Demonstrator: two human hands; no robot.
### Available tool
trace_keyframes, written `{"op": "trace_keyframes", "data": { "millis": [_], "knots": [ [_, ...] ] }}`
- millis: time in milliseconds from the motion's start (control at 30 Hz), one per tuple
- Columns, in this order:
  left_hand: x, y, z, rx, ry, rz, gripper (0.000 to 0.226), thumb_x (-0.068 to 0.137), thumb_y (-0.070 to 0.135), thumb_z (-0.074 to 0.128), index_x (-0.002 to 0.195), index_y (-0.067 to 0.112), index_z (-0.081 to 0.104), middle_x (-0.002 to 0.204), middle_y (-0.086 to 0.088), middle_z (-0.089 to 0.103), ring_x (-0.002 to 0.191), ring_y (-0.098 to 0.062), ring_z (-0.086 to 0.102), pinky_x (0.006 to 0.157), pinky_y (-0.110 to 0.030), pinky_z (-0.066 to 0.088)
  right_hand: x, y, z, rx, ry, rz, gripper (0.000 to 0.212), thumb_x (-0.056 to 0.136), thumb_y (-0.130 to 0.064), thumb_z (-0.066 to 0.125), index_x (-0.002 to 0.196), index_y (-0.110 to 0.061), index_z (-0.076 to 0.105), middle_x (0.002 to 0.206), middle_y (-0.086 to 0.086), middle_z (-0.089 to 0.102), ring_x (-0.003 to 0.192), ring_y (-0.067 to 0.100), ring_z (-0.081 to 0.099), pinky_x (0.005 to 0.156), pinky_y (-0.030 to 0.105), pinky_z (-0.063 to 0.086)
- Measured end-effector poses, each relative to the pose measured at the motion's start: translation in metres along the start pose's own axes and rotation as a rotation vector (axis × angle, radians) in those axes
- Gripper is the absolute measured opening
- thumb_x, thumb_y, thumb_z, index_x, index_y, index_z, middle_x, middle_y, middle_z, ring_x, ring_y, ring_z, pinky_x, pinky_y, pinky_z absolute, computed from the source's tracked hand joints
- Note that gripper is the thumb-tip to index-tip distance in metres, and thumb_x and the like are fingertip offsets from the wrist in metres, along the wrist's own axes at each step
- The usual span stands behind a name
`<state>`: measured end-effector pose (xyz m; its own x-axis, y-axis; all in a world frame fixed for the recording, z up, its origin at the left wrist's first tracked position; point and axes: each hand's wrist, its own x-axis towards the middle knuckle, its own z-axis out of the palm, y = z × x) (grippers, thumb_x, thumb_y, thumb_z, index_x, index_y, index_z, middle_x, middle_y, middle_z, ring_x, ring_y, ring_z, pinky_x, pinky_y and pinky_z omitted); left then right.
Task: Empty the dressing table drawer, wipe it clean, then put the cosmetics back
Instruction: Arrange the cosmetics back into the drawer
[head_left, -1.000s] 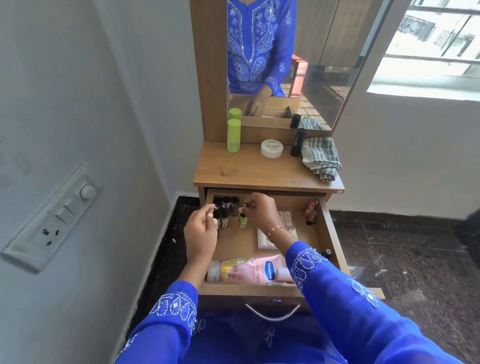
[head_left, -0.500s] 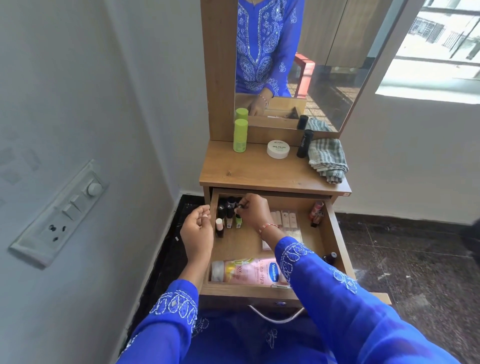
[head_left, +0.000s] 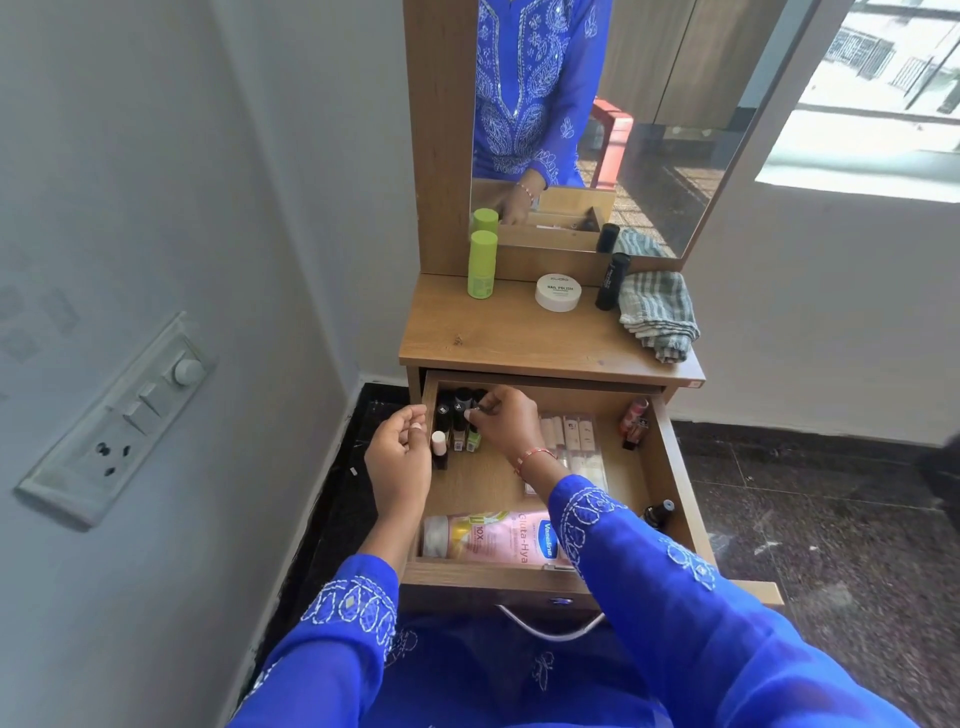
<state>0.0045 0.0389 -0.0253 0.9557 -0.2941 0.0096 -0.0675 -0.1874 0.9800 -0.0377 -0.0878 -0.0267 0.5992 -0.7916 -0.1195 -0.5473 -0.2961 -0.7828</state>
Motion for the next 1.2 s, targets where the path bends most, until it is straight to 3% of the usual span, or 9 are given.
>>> {"op": "trace_keyframes", "data": {
  "millis": [100,267,600,767,900,1000,1033,1133,1200],
  "knots": [
    [0.000,0.000,0.000,0.007,-0.005,0.001,0.026,0.090,0.003,0.045,0.107,0.006,0.064,0.099,-0.005,0.066,0.077,-0.002,0.059,0.060,0.000,0.042,0.000,0.001,-0.001,-0.022,-0.006,-0.018,0.018,0.080,-0.017,0.069,0.092,-0.004,0.065,0.087,0.009,0.065,0.077,0.014,0.053,0.068,0.023,0.043],
    [0.000,-0.002,0.000,0.019,-0.014,0.003,0.025,0.091,0.005,0.047,0.107,0.011,0.065,0.106,-0.006,0.067,0.092,-0.013,0.062,0.068,-0.008,0.042,0.000,0.002,-0.003,-0.034,-0.015,-0.032,0.016,0.081,-0.015,0.068,0.093,-0.006,0.065,0.095,0.011,0.069,0.078,0.013,0.055,0.074,0.028,0.049],
    [-0.001,-0.003,-0.001,0.036,-0.030,0.012,0.024,0.091,0.008,0.047,0.105,0.014,0.065,0.107,-0.005,0.067,0.097,-0.015,0.063,0.077,-0.018,0.046,-0.003,0.001,-0.004,-0.001,-0.030,-0.028,0.020,0.081,-0.018,0.069,0.096,-0.005,0.065,0.096,0.010,0.068,0.079,0.012,0.055,0.072,0.026,0.048],
    [-0.002,-0.001,0.000,0.030,-0.037,0.017,0.024,0.091,0.007,0.048,0.108,0.012,0.065,0.108,-0.005,0.067,0.098,-0.014,0.063,0.072,-0.010,0.044,-0.008,0.001,-0.011,0.045,0.032,-0.048,0.022,0.085,-0.028,0.065,0.091,-0.007,0.066,0.084,0.005,0.064,0.075,0.011,0.053,0.064,0.022,0.043],
    [-0.007,0.004,0.003,0.031,-0.047,0.049,0.025,0.091,0.004,0.047,0.108,0.011,0.065,0.107,-0.004,0.065,0.090,-0.008,0.062,0.066,-0.003,0.046,-0.011,-0.002,-0.027,0.097,0.097,-0.111,0.018,0.086,-0.022,0.063,0.088,-0.004,0.066,0.082,0.010,0.066,0.073,0.012,0.053,0.063,0.020,0.042],
    [-0.005,0.013,0.011,0.004,-0.080,0.086,0.027,0.090,0.002,0.045,0.105,0.013,0.065,0.105,-0.007,0.066,0.093,-0.020,0.064,0.077,-0.017,0.052,-0.009,-0.008,-0.046,0.071,0.167,-0.181,0.015,0.087,-0.017,0.061,0.089,-0.003,0.066,0.079,0.005,0.063,0.072,0.012,0.053,0.059,0.010,0.039],
    [-0.003,0.018,0.015,-0.002,-0.087,0.097,0.027,0.090,0.002,0.045,0.104,0.014,0.065,0.105,-0.007,0.067,0.093,-0.020,0.064,0.080,-0.023,0.053,-0.005,-0.010,-0.053,0.051,0.201,-0.201,0.015,0.088,-0.016,0.060,0.091,-0.003,0.067,0.081,0.006,0.064,0.073,0.012,0.054,0.062,0.011,0.043],
    [0.005,0.041,0.029,-0.011,-0.100,0.155,0.027,0.090,0.002,0.045,0.102,0.015,0.065,0.104,-0.005,0.067,0.093,-0.010,0.062,0.075,-0.009,0.049,0.013,-0.018,-0.073,-0.023,0.306,-0.233,0.015,0.088,-0.010,0.057,0.097,-0.003,0.067,0.100,0.011,0.066,0.079,0.016,0.058,0.075,0.022,0.047],
    [0.011,0.057,0.040,-0.016,-0.119,0.194,0.026,0.090,0.004,0.046,0.101,0.017,0.065,0.103,-0.003,0.067,0.094,-0.011,0.063,0.077,-0.012,0.049,0.027,-0.022,-0.083,-0.099,0.311,-0.238,0.022,0.086,-0.009,0.056,0.106,-0.004,0.064,0.116,0.010,0.060,0.094,0.024,0.060,0.086,0.027,0.045]
  ]
}}
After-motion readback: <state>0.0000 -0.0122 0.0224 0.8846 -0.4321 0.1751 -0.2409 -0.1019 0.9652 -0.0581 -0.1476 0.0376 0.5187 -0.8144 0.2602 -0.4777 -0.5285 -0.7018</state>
